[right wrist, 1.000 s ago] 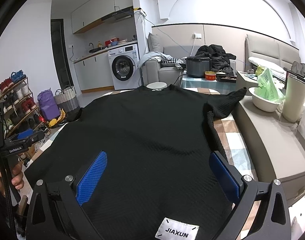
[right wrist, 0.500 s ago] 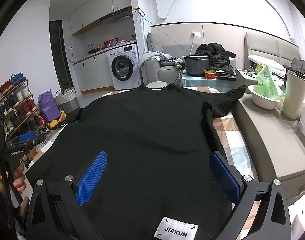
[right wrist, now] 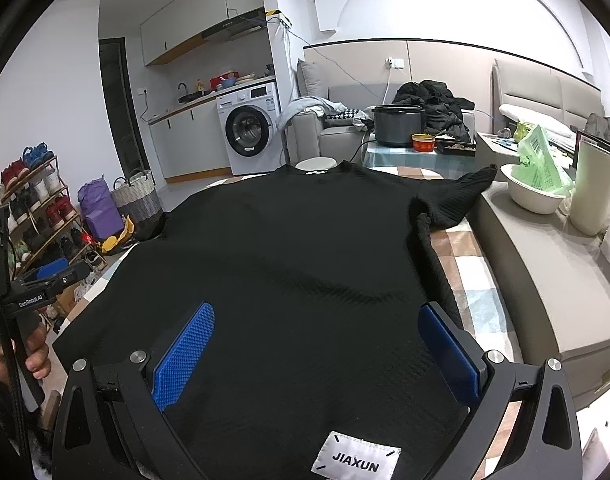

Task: Fold small clothes

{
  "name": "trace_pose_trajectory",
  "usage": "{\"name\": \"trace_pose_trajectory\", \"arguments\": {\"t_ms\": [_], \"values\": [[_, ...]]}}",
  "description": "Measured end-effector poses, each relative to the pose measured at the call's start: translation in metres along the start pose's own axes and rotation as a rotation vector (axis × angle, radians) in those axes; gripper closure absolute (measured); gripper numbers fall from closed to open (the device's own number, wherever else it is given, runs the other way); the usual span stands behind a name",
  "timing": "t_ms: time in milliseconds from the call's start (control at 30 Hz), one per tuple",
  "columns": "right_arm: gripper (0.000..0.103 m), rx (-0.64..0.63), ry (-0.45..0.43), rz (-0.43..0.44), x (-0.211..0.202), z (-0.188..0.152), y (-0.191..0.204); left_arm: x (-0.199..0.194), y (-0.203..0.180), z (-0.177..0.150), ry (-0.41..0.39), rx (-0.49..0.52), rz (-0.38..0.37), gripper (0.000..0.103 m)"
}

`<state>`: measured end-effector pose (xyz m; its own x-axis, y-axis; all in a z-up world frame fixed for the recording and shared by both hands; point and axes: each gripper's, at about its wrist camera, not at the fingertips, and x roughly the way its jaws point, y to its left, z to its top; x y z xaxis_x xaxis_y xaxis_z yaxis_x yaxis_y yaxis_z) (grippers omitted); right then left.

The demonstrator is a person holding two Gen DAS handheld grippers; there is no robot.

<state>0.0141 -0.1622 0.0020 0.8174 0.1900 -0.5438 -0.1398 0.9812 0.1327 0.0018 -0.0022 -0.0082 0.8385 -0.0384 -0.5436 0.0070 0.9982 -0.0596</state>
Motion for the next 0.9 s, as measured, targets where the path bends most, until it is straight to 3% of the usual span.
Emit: {"name": "trace_pose_trajectory", "arguments": {"t_ms": [300,567,733,900], "values": [[0.000,-0.015,0.000,-0.006,0.000,0.001,-0.002,-0.001,0.000,0.004,0.005,0.010,-0.010,0.001],[0.000,-0.054,0.090,0.016,0.000,-0.008,-0.010,-0.006,0.020,-0.001,0.034,0.004,-0.011,0.001],[0.000,-0.006,0.189,0.046,0.007,-0.016,-0.031,-0.005,0.044,-0.024,0.126,0.037,0.057,0.001],[0.004,0.035,0.240,0.009,0.008,-0.029,-0.053,0.001,0.076,-0.051,0.235,-0.025,0.098,0.001]]}}
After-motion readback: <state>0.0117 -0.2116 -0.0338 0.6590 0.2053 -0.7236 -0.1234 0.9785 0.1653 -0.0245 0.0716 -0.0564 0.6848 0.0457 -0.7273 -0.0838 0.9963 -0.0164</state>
